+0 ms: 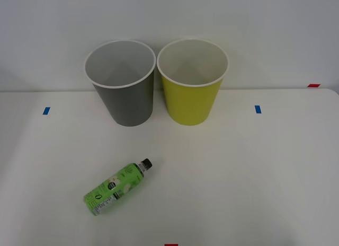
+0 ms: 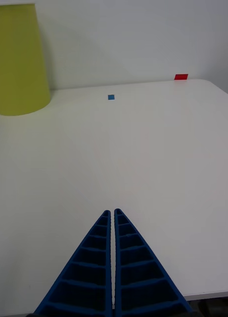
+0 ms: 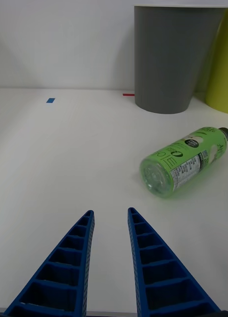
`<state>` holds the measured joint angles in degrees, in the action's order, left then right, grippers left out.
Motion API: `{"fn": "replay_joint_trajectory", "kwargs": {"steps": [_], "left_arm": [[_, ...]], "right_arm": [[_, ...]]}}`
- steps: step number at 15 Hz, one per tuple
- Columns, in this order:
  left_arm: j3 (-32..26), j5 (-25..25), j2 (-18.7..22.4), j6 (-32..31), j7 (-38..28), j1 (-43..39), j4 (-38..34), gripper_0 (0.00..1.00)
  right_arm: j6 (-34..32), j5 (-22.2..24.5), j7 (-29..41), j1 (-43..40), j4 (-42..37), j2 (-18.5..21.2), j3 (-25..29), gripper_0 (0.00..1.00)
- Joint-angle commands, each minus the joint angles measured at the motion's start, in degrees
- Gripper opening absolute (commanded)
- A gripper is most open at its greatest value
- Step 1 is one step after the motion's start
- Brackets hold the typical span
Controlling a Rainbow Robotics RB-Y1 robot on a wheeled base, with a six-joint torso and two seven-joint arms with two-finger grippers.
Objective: Put cans in the gray bin and PET bottles in the light green bin.
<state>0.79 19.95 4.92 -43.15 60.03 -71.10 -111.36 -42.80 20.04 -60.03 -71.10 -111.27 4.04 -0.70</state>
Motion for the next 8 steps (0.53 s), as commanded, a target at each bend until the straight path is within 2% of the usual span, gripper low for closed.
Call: {"fn": "replay_joint_trajectory", "kwargs": {"steps": [1,8], "left_arm": [[0.00,0.00,0.00,0.00,0.00,0.00,0.00,0.00],[0.00,0.00,0.00,0.00,0.00,0.00,0.00,0.00]], "right_arm": [[0.00,0.00,0.00,0.00,0.00,0.00,0.00,0.00],[0.00,0.00,0.00,0.00,0.00,0.00,0.00,0.00]]}}
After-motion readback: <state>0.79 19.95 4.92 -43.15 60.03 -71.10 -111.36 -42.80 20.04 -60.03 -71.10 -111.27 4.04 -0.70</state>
